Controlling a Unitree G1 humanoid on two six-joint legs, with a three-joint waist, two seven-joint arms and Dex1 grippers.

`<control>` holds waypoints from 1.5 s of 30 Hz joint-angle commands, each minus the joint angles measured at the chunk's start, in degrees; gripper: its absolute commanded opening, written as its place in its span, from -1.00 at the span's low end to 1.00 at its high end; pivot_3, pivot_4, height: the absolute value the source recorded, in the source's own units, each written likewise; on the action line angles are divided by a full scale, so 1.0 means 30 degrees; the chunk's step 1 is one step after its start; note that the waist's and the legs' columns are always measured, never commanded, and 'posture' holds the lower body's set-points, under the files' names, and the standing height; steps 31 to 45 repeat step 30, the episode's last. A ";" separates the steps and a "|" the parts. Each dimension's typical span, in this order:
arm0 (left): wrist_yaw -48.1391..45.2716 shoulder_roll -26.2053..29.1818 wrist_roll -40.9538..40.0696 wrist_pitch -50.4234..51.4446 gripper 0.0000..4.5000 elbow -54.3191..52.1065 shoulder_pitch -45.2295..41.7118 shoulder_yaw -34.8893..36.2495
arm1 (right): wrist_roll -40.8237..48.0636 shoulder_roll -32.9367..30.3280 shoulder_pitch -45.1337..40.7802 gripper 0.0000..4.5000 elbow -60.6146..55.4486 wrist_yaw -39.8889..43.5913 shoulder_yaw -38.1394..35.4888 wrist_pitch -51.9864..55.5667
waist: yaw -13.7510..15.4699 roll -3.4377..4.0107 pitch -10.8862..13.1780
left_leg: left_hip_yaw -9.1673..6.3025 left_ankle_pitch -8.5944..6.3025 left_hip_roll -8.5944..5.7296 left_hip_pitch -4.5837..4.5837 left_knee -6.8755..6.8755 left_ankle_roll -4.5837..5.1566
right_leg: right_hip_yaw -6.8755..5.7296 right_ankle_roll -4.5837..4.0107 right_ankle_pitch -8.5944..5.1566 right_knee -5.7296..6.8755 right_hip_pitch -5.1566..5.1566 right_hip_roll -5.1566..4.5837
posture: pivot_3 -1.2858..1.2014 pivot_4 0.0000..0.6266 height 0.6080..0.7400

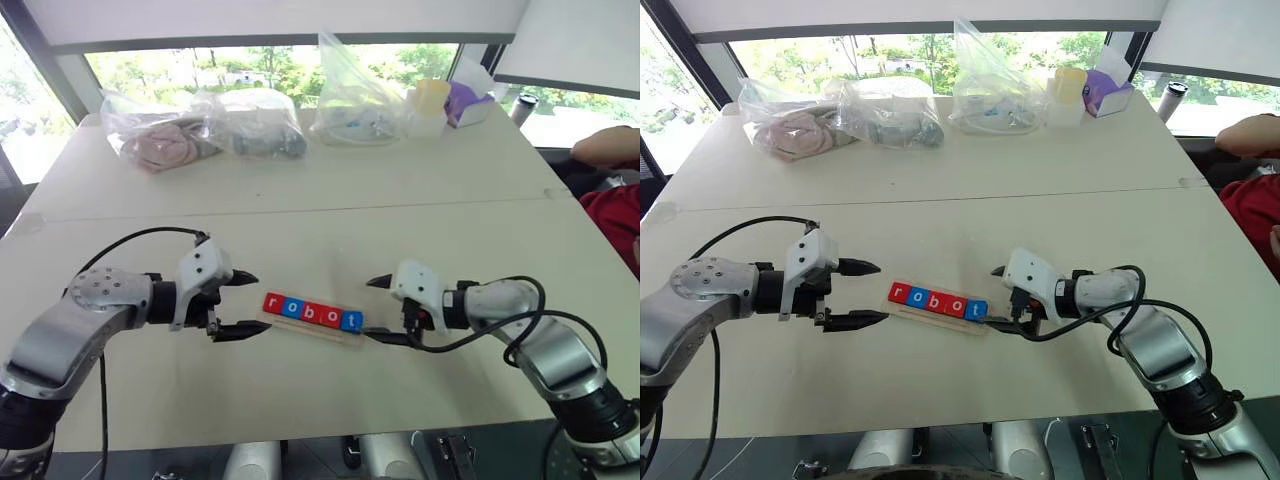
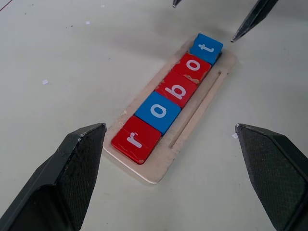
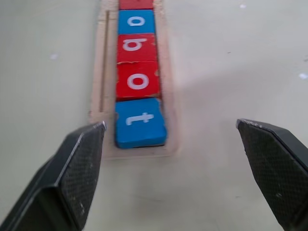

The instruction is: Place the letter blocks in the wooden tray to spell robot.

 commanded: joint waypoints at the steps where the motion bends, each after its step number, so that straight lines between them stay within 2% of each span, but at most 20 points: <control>1: -0.0138 0.0082 0.0111 -0.0357 1.00 -0.0099 -0.0018 0.0291 | -0.0365 -0.0029 -0.0051 0.98 0.0064 -0.0327 -0.0363 -0.0706 | -0.0038 -0.0001 0.0000 | 0.0002 0.0000 0.0000 0.0001 0.0000 0.0000 | 0.0001 0.0000 0.0000 0.0000 0.0001 0.0000 | 0.03 -0.52 1.00; 15: 0.0070 -0.0036 0.0072 -0.0260 1.00 -0.0325 0.0184 0.0362 | -0.1237 0.1387 -0.1046 0.98 0.1639 -0.0819 0.0507 -0.1570 | -0.0027 -0.0001 0.0000 | 0.0001 0.0000 0.0001 0.0001 0.0000 0.0000 | 0.0001 -0.0001 0.0002 0.0000 0.0000 0.0001 | 0.03 -0.52 1.00; 19: 0.0047 0.0029 0.0085 -0.0330 1.00 -0.0262 0.0278 0.0456 | -0.1329 0.1038 -0.0940 0.98 0.1612 -0.0679 0.0394 -0.1670 | -0.0025 0.0000 0.0000 | 0.0001 0.0000 0.0001 0.0002 0.0000 0.0000 | 0.0001 -0.0001 0.0002 0.0000 0.0001 0.0001 | 0.03 -0.52 1.00; 21: -0.0012 0.0029 -0.0243 -0.0245 1.00 -0.0193 0.0462 0.0904 | -0.1199 0.0230 -0.0838 0.98 0.1554 -0.0266 -0.0306 -0.1688 | -0.0022 0.0002 0.0001 | 0.0002 0.0000 0.0001 0.0002 0.0000 0.0000 | 0.0002 -0.0001 0.0002 0.0000 0.0001 0.0000 | 0.03 -0.52 1.00; 23: 0.0260 -0.0249 -0.1131 0.0271 1.00 -0.0017 0.0629 0.1913 | -0.0439 -0.0544 -0.0792 0.98 0.1185 0.0178 -0.1342 -0.1105 | 0.0007 0.0002 0.0001 | 0.0005 0.0000 0.0000 -0.0001 0.0000 0.0000 | 0.0002 -0.0001 0.0002 0.0000 0.0000 -0.0006 | 0.03 -0.52 1.00; 27: -0.0371 0.1025 -0.0849 0.0120 1.00 0.0067 0.3672 0.4280 | 0.4960 -0.1570 0.0097 0.98 -0.2097 0.1313 -0.4836 0.3729 | -0.0095 0.0002 0.0001 | 0.0006 -0.0010 0.0015 0.0005 -0.0004 0.0016 | 0.0004 -0.0002 0.0002 0.0001 -0.0003 -0.0004 | 0.03 -0.52 1.00; 30: -0.0231 0.1137 -0.1376 0.0557 1.00 -0.0368 0.5864 0.6522 | 0.7927 -0.2032 0.1592 0.98 -0.3888 0.1364 -0.6906 0.6225 | -0.0057 0.0001 0.0000 | -0.0019 -0.0027 0.0050 0.0013 -0.0026 0.0048 | -0.0011 -0.0005 -0.0001 0.0003 -0.0005 0.0015 | 0.03 -0.52 1.00; 45: -0.0231 0.1137 -0.1376 0.0557 1.00 -0.0368 0.5864 0.6522 | 0.7927 -0.2032 0.1592 0.98 -0.3888 0.1364 -0.6906 0.6225 | -0.0057 0.0001 0.0000 | -0.0019 -0.0027 0.0050 0.0013 -0.0026 0.0048 | -0.0011 -0.0005 -0.0001 0.0003 -0.0005 0.0015 | 0.03 -0.52 1.00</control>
